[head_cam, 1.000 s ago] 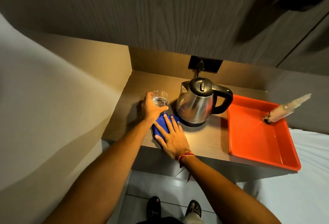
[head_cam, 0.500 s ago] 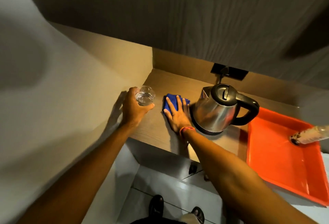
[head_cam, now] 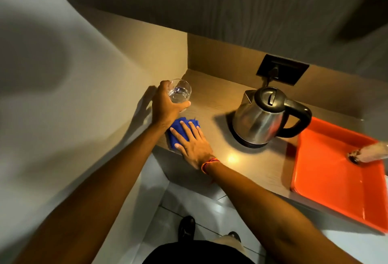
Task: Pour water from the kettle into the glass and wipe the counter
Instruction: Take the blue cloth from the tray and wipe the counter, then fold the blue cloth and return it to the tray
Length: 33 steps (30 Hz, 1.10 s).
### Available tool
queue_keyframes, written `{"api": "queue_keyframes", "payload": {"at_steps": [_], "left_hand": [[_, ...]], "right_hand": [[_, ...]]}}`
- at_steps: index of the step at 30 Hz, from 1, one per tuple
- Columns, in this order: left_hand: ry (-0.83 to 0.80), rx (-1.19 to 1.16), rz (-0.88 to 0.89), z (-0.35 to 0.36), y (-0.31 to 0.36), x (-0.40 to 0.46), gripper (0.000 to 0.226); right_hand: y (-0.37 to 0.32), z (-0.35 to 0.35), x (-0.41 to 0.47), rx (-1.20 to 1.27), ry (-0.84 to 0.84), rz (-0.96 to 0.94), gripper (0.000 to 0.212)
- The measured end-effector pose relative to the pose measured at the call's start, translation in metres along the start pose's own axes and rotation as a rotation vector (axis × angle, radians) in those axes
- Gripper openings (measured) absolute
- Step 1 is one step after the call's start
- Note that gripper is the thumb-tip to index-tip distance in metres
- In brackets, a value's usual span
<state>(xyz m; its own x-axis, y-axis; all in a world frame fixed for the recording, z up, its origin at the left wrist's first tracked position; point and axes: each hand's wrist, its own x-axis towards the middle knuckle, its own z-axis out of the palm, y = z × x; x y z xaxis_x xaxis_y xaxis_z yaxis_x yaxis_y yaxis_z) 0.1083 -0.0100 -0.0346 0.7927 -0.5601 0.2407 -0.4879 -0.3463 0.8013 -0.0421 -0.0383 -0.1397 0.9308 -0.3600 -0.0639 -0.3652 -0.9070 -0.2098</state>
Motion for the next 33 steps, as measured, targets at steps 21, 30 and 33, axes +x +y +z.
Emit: {"api": "queue_keyframes", "payload": {"at_steps": [21, 30, 33], "left_hand": [[-0.396, -0.063, -0.116, 0.077, 0.002, -0.063, 0.088], [-0.386, 0.380, -0.262, 0.078, 0.006, -0.127, 0.087], [-0.521, 0.342, -0.179, 0.092, 0.024, -0.152, 0.066]], "right_hand": [[0.061, -0.006, -0.141, 0.102, 0.088, 0.320, 0.061], [0.064, -0.012, -0.147, 0.565, 0.547, 0.653, 0.027], [0.059, -0.022, -0.139, 0.752, 0.652, 0.793, 0.020]]}}
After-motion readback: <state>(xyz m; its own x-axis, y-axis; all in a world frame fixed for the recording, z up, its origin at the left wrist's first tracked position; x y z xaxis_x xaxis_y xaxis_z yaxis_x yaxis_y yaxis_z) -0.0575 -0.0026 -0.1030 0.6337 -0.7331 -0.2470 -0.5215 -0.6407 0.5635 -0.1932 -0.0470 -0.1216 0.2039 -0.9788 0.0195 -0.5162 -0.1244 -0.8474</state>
